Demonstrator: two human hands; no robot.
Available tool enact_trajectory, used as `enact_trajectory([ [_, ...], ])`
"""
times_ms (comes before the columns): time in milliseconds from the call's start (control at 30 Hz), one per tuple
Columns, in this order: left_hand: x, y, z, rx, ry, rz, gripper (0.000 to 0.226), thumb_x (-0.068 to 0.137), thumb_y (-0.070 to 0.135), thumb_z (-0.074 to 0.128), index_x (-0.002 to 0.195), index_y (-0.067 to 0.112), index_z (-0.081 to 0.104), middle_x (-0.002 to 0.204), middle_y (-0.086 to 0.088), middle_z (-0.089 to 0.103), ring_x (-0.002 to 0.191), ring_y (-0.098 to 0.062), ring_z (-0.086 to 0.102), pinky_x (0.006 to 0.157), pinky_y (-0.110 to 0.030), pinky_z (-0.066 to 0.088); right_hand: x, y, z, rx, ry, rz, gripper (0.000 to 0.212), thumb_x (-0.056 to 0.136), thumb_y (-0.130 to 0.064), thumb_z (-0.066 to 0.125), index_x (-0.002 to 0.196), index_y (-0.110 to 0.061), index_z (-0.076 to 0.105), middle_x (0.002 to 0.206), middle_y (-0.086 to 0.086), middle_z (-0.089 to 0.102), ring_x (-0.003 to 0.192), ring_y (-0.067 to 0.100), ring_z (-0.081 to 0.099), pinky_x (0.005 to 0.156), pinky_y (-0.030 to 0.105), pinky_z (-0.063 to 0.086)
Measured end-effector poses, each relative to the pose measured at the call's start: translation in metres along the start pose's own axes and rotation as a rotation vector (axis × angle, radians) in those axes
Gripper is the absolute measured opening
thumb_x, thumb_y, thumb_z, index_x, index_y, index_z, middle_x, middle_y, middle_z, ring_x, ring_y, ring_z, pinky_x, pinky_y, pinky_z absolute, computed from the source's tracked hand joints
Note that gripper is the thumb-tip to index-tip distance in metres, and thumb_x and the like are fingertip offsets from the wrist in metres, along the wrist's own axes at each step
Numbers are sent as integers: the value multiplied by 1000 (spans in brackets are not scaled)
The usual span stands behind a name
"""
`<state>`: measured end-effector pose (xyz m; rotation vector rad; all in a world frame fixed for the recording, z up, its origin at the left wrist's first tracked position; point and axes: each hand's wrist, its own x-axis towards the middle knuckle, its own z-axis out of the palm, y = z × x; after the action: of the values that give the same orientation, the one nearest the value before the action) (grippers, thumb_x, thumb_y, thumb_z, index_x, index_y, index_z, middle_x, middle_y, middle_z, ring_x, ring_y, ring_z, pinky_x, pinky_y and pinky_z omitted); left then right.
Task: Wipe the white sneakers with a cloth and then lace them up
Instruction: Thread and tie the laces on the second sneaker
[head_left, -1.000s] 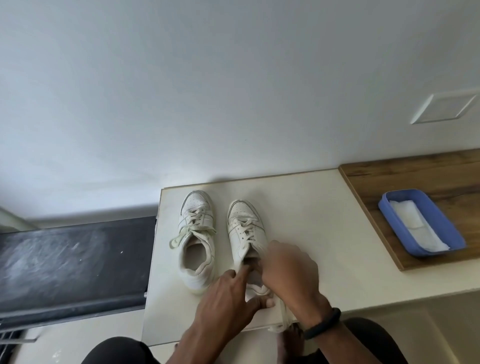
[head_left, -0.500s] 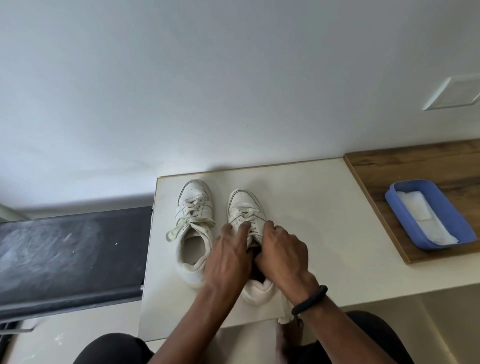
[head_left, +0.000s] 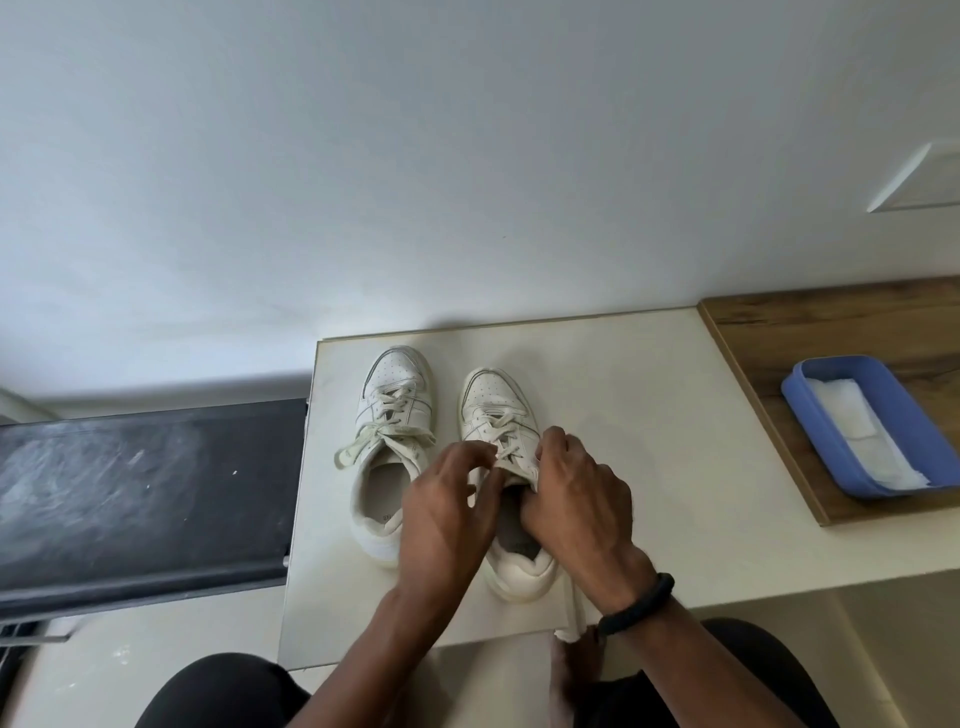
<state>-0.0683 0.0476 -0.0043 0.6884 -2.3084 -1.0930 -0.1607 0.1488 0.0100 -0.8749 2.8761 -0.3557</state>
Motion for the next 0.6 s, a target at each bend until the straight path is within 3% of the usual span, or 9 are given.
enact_trajectory([
  [67, 0, 3, -6, -104, 53, -126, 11, 91, 11, 71, 90, 19, 64, 96, 11, 74, 92, -4, 71, 69, -12, 54, -4, -1, -2, -8, 33, -46, 30, 80, -20, 66, 105, -18, 50, 104, 0, 57, 80, 25, 67, 55, 30, 37],
  [100, 0, 5, -9, -147, 77, -186, 9, 92, 14, 70, 89, 21, 64, 92, 11, 75, 89, -4, 72, 70, -14, 55, -6, -1, -5, -20, 43, -69, 28, 78, -17, 67, 102, -18, 53, 103, -1, 57, 78, 24, 66, 54, 29, 35],
  [200, 2, 13, -19, -392, 138, -353, 9, 100, 22, 62, 94, 16, 63, 89, 2, 76, 87, -14, 74, 75, -35, 62, -9, -1, -10, -33, 45, -91, 22, 79, -15, 66, 99, -18, 58, 104, -2, 57, 80, 26, 67, 55, 30, 35],
  [267, 3, 19, -27, -621, 195, -454, 20, 106, 20, 50, 96, 5, 58, 90, -6, 75, 91, -22, 74, 78, -42, 61, -10, -1, -12, -35, 46, -85, 18, 83, -19, 63, 100, -21, 58, 104, -4, 58, 81, 26, 68, 56, 30, 37],
  [333, 5, 26, -41, -868, 275, -535, 27, 109, 18, 41, 89, 6, 55, 79, -10, 67, 85, -26, 73, 79, -47, 59, -10, -2, -11, -31, 56, -72, 19, 84, -22, 63, 102, -22, 57, 103, -4, 61, 82, 25, 68, 56, 30, 36],
  [433, 9, 35, -68, -1091, 424, -580, 34, 111, 28, 36, 85, 16, 54, 60, -3, 49, 67, -23, 68, 70, -40, 56, -10, -1, -9, -15, 50, -85, 25, 85, -26, 61, 109, -24, 53, 107, -5, 59, 89, 24, 68, 59, 31, 39],
  [600, 20, 32, -112, -1144, 562, -512, 50, 104, 54, 36, 73, 21, 55, 60, 1, 45, 61, -18, 57, 65, -31, 54, -10, 6, -12, 22, 112, -133, 16, 81, -26, 70, 95, -26, 62, 93, -7, 60, 73, 21, 65, 52, 29, 40],
])
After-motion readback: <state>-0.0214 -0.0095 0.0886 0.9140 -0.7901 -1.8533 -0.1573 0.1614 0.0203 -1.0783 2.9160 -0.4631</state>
